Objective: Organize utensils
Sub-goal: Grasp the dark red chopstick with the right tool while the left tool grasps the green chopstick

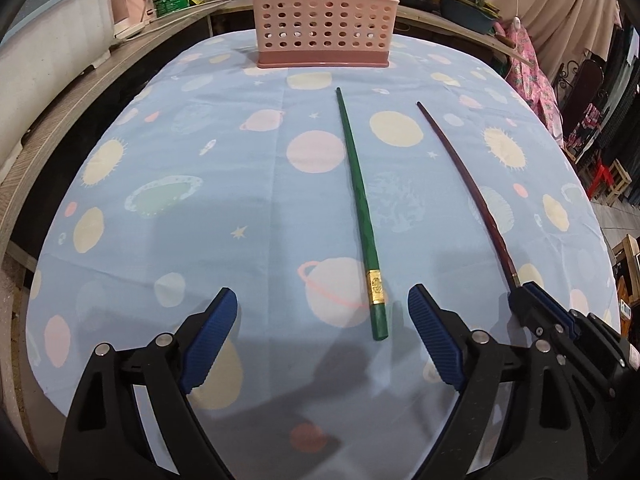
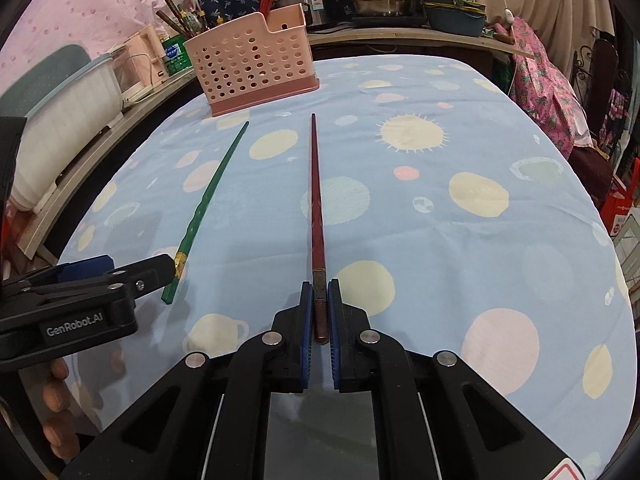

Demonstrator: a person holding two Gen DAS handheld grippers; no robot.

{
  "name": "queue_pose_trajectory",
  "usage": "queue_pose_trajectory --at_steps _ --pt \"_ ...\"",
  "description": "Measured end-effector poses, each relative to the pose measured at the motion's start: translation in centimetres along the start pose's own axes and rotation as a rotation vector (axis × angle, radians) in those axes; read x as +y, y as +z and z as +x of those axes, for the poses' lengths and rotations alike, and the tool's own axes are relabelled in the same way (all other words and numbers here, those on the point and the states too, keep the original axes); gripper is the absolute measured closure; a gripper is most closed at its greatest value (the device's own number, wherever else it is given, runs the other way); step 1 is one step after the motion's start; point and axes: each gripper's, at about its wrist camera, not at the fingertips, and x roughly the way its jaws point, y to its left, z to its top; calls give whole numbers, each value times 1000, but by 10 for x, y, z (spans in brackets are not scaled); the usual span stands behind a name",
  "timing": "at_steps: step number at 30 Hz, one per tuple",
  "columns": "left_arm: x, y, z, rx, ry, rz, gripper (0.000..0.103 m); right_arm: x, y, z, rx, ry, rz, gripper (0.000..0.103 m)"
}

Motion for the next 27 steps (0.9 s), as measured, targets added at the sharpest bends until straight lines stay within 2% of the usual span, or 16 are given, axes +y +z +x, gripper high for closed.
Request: queue_pose_trajectory --at_steps 2,5,10,13,15,18,27 --pt "-1 0 3 3 1 1 22 0 0 0 0 2 0 96" --pt "-2 0 8 19 -3 0 33 1 -1 -1 -1 1 -1 96" --pt "-2 0 8 9 12 11 44 1 -1 -1 -1 1 -1 96" --pt "-1 0 6 3 11 15 60 0 -1 -1 -1 1 -2 96" --pt "0 1 5 2 6 17 78 0 -1 -1 0 1 -1 96" --pt "1 0 5 9 -13 16 94 0 -1 -1 1 2 -2 96" --pt "5 0 0 20 -45 1 96 2 -2 -5 14 20 3 96"
